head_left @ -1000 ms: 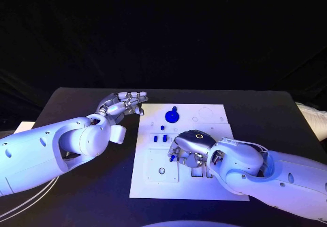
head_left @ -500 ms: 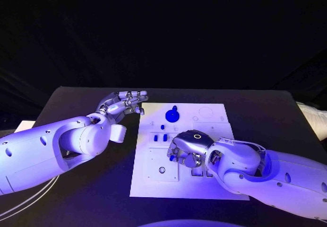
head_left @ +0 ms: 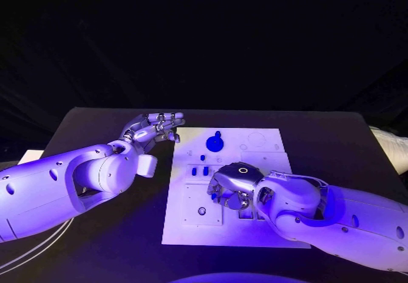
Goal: Assemble the parts on the task board
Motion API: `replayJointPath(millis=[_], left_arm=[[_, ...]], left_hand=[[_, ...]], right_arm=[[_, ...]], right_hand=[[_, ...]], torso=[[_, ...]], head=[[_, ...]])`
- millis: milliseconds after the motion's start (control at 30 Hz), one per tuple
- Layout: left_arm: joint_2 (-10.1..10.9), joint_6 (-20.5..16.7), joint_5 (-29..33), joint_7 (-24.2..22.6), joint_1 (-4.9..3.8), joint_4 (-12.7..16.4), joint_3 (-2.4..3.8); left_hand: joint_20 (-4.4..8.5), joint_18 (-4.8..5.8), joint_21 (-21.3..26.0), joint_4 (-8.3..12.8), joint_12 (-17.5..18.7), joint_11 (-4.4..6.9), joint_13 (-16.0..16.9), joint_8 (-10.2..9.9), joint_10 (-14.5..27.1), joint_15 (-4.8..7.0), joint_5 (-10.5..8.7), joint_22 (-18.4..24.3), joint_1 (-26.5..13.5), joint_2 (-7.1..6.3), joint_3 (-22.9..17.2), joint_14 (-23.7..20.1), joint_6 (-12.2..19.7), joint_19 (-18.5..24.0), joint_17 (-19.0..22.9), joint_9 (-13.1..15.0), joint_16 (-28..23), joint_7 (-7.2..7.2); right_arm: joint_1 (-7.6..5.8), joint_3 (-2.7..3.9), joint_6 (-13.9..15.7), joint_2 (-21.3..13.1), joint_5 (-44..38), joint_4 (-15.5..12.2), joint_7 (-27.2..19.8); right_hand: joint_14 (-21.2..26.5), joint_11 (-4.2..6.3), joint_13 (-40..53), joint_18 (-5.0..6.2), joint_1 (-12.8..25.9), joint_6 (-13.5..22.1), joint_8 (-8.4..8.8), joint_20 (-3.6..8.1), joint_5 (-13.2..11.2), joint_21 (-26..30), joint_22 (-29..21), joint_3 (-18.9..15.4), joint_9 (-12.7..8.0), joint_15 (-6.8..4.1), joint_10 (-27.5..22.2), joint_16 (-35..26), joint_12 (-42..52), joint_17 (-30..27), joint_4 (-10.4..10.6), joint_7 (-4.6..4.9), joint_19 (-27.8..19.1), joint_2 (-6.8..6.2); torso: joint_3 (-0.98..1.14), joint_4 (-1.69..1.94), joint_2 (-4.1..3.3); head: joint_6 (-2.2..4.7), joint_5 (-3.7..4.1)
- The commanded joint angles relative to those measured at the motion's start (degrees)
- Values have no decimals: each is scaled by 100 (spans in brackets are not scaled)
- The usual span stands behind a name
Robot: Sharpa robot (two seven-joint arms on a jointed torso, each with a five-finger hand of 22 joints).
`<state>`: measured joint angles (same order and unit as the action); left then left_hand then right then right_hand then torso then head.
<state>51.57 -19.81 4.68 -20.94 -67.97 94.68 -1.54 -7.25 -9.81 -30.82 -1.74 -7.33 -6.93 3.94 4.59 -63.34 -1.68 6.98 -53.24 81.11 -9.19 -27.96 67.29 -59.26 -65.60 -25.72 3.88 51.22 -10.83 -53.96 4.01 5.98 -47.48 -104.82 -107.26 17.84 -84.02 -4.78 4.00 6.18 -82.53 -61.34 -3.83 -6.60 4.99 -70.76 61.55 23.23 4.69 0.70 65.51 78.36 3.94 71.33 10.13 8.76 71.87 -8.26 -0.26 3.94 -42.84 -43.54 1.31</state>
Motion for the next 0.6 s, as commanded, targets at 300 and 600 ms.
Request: replayJointPath(millis=[300,600], left_arm=[[2,135,5,18,-2,17,3],[17,150,2,34,-1,15,2]], left_hand=[[1,-61,21,2,-29,-4,-9,18,45,-2,13,10,-22,24,32,-4,1,42,7,1,24,-19],[1,-61,21,2,-29,-4,-9,18,45,-2,13,10,-22,24,32,-4,1,42,7,1,24,-19]], right_arm=[[33,-61,354,-75,-118,-2,143],[23,58,704,-472,-143,-367,106]], right_hand=[[-118,-212,-19,151,-3,650,-2,-117,-6,524,-645,-423,-78,116,-830,-322,106,-456,-61,125,-399,-95],[-126,-164,-15,141,-37,462,-32,-90,7,506,-613,-496,-63,79,-714,-345,267,-490,-77,68,-322,-57]], torso=[[1,3,3],[-2,1,6]], head=[[21,20],[50,44]])
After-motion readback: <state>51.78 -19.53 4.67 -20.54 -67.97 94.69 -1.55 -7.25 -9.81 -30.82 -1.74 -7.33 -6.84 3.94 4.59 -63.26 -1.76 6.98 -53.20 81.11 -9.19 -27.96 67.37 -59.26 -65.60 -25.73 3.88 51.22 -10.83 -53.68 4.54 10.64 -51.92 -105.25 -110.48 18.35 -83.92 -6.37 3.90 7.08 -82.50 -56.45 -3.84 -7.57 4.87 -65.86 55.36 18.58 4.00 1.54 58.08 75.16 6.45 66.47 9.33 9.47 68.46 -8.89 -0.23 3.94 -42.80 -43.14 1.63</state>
